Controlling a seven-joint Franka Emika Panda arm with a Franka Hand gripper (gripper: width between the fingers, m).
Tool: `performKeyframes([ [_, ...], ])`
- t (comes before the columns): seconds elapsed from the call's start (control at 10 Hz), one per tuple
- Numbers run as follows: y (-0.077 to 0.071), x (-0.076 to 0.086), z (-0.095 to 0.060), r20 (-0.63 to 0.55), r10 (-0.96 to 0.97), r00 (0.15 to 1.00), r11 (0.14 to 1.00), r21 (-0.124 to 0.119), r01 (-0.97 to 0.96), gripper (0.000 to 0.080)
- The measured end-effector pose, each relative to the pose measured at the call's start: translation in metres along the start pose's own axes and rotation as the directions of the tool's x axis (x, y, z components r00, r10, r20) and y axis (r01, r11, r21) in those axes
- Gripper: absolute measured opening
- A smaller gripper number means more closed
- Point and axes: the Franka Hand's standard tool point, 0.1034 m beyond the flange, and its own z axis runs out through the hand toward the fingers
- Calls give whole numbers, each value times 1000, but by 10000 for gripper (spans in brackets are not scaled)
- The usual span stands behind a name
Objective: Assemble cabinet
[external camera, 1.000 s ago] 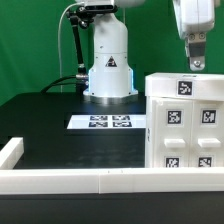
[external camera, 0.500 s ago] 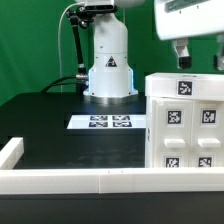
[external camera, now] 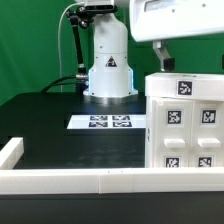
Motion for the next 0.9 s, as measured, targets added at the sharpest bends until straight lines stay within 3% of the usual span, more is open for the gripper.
performKeyframes([
  [0.2, -1, -1, 0, -6, -152, 988, 988, -2, 152, 796],
  [0.4, -2, 0, -1, -27, -392, 920, 920, 3, 392, 796],
  [0.6, -3, -3, 2, -42, -645, 763, 764, -8, 645, 796],
  [0.8, -4, -6, 2, -16, -817, 576, 577, -32, 816, 796],
  [0.9, -4, -6, 1, -13, -850, 526, 526, -39, 850, 796],
])
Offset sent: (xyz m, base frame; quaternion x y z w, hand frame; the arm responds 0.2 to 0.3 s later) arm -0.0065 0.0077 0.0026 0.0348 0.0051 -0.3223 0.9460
